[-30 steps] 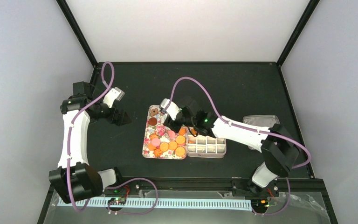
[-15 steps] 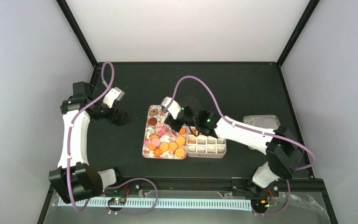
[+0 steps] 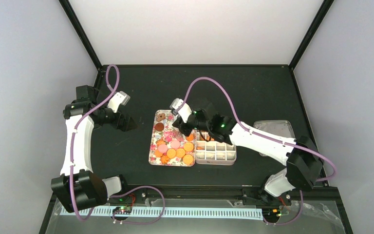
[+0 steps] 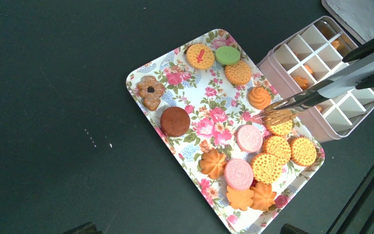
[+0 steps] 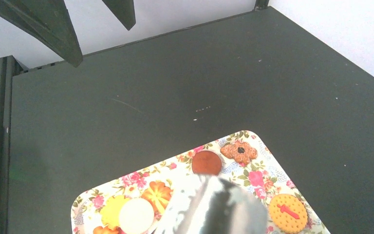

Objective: Pack the cookies

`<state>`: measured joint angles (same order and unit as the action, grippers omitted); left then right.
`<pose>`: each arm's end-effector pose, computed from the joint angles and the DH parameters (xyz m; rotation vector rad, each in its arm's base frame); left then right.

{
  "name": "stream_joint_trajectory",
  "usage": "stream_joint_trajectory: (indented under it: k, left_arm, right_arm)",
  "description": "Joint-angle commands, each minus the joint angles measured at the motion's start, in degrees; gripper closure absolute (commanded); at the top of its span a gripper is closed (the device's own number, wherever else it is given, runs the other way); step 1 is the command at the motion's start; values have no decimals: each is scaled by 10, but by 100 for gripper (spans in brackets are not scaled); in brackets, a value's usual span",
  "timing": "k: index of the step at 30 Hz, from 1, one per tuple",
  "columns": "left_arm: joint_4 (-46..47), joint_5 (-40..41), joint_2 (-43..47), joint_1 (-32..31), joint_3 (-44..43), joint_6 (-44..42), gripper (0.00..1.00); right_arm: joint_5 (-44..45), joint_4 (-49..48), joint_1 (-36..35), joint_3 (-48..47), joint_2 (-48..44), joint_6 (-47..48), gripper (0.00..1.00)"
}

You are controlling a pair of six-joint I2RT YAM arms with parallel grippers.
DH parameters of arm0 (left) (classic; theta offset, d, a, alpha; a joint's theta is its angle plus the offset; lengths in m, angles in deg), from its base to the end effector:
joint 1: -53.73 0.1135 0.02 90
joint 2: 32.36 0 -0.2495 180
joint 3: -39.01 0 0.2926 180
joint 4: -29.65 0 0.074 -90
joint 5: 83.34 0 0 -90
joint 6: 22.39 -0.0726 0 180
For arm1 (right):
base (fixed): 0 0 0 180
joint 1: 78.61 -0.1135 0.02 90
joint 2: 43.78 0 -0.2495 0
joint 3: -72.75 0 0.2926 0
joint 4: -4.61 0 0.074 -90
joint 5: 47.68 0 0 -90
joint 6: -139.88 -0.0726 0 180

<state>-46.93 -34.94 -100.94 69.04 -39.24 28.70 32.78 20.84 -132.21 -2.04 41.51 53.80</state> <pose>0.2709 0.0242 0.2769 0.6735 2.3125 -0.5884 0.2379 0.3430 0.2433 -1.1066 1.7915 0.7035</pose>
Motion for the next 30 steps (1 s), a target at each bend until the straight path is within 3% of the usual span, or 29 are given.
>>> stream_joint_trajectory:
  k: [1,8,26,30]
  left_arm:
    - [-12,-12,9,3,-20,-13,1]
    - [-11,-11,8,3,-20,-14,1]
    - [-13,-9,11,3,-18,-14,1]
    - [-15,-7,14,3,-18,-15,1]
  right_arm:
    - [0,-10,3,-3,14,-1,84]
    - [-30,-22,3,-12,36,-4,68]
    - [-28,-44,3,-16,96,-19,67]
    - [-36,-62,3,-4,101,-27,71]
